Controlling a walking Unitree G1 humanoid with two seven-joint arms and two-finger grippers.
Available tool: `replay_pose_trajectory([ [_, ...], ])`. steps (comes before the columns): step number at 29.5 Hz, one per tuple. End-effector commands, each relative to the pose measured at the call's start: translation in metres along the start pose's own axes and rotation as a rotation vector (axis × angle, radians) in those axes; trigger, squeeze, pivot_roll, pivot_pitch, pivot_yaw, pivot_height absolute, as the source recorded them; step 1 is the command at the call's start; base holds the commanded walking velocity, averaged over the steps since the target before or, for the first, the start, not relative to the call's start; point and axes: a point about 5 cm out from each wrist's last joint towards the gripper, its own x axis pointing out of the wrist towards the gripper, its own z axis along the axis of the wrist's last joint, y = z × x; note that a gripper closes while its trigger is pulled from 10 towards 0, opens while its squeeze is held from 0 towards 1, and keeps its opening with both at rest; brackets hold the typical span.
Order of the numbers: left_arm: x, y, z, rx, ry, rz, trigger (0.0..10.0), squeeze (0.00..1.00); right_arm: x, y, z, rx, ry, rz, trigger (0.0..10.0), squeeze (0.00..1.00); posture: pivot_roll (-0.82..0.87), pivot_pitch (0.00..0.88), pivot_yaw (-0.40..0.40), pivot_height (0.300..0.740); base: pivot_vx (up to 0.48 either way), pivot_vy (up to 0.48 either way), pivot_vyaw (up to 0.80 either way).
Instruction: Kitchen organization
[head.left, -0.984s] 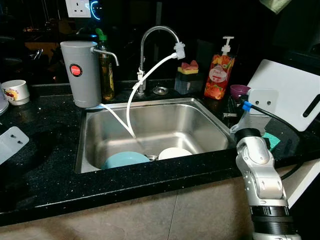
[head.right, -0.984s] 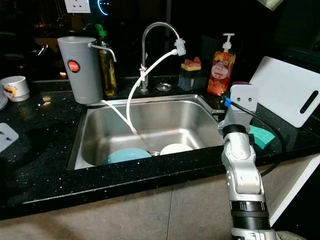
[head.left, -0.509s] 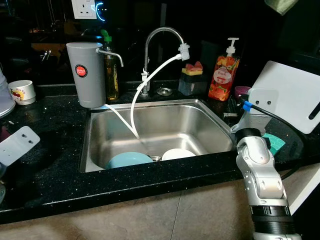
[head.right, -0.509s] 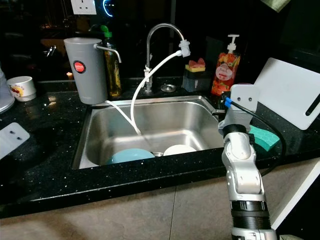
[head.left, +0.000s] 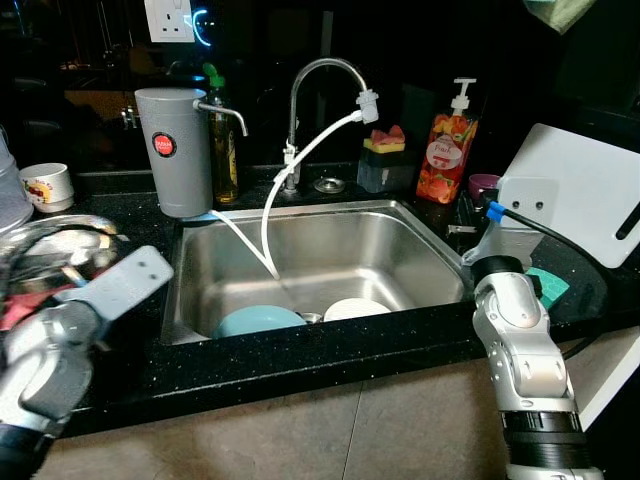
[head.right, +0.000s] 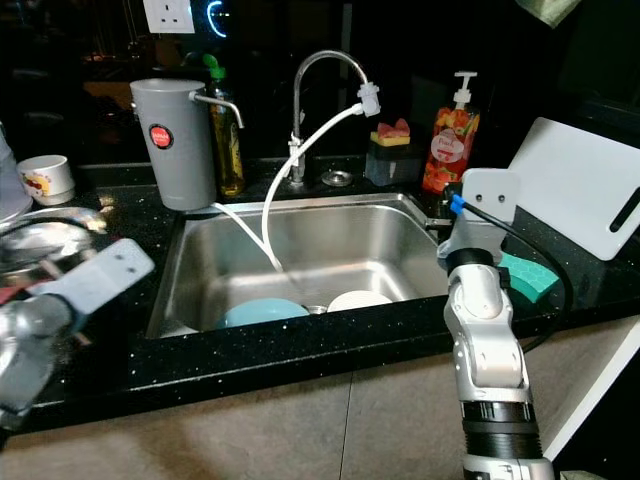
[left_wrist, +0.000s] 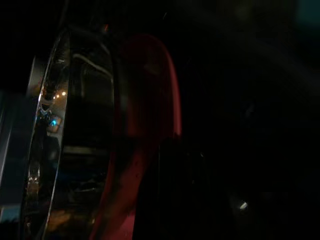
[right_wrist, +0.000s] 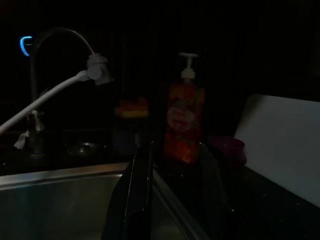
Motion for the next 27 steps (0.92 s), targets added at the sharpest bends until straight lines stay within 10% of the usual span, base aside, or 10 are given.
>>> replay_pose_trajectory([
  [1, 0.005, -0.021, 0.005, 0.003, -0.008, -0.101, 10.0, 0.00, 0.001, -0.002, 0.003, 0.013, -0.014, -0.010, 10.0, 0.00, 0.12, 0.037, -0.060, 0.740, 0.000, 0.000, 0.00],
  [26, 0.013, -0.030, 0.037, 0.062, -0.097, -0.115, 10.0, 0.00, 0.001, -0.004, 0.004, 0.008, -0.017, -0.015, 10.0, 0.00, 0.11, 0.030, -0.060, 0.740, 0.000, 0.000, 0.00],
  [27, 0.013, -0.029, 0.035, 0.065, -0.093, -0.110, 10.0, 0.45, 0.001, -0.004, 0.004, 0.009, -0.016, -0.014, 10.0, 0.00, 0.11, 0.030, -0.060, 0.740, 0.000, 0.000, 0.00],
])
